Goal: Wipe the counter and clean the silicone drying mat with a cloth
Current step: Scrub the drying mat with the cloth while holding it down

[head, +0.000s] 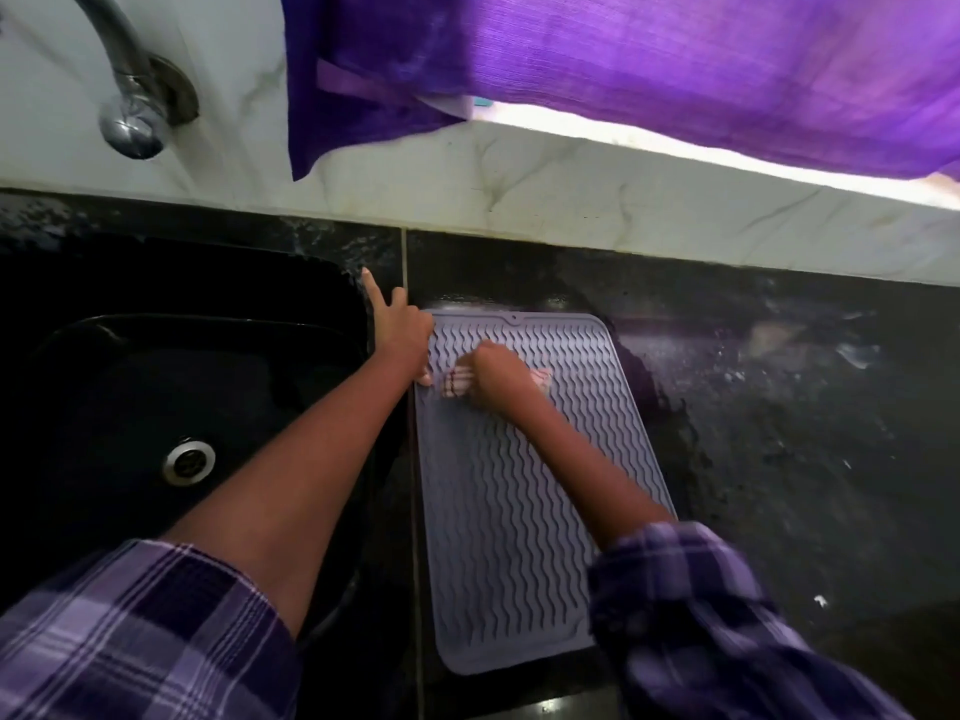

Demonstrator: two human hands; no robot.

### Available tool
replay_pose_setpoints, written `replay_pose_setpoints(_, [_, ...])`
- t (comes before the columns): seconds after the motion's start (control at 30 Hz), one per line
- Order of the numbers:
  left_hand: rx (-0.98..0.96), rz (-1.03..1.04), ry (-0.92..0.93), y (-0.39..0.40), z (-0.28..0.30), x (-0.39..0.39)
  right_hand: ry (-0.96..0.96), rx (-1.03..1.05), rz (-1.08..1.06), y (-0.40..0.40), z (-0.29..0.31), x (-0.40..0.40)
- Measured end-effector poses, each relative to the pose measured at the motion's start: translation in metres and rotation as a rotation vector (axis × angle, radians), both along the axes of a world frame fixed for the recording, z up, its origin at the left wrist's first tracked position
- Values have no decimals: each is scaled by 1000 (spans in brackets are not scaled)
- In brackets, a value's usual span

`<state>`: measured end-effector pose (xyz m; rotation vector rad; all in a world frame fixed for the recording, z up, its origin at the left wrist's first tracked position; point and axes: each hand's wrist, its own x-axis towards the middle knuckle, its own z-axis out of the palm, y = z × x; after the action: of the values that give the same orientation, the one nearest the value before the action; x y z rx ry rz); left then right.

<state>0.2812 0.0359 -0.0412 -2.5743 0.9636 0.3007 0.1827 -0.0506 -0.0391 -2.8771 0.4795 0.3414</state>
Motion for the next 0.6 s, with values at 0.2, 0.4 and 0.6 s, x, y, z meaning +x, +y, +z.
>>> replay_pose_setpoints(0.2, [-7, 1, 22, 0, 2, 0, 430, 164, 122, -5, 28, -14])
replay_pose_setpoints(0.4, [1, -10, 19, 0, 4, -1, -93, -99, -40, -36, 24, 48])
replay_pose_setpoints(0.6, [2, 2, 25, 1, 4, 2, -94, -181, 49, -21, -14, 31])
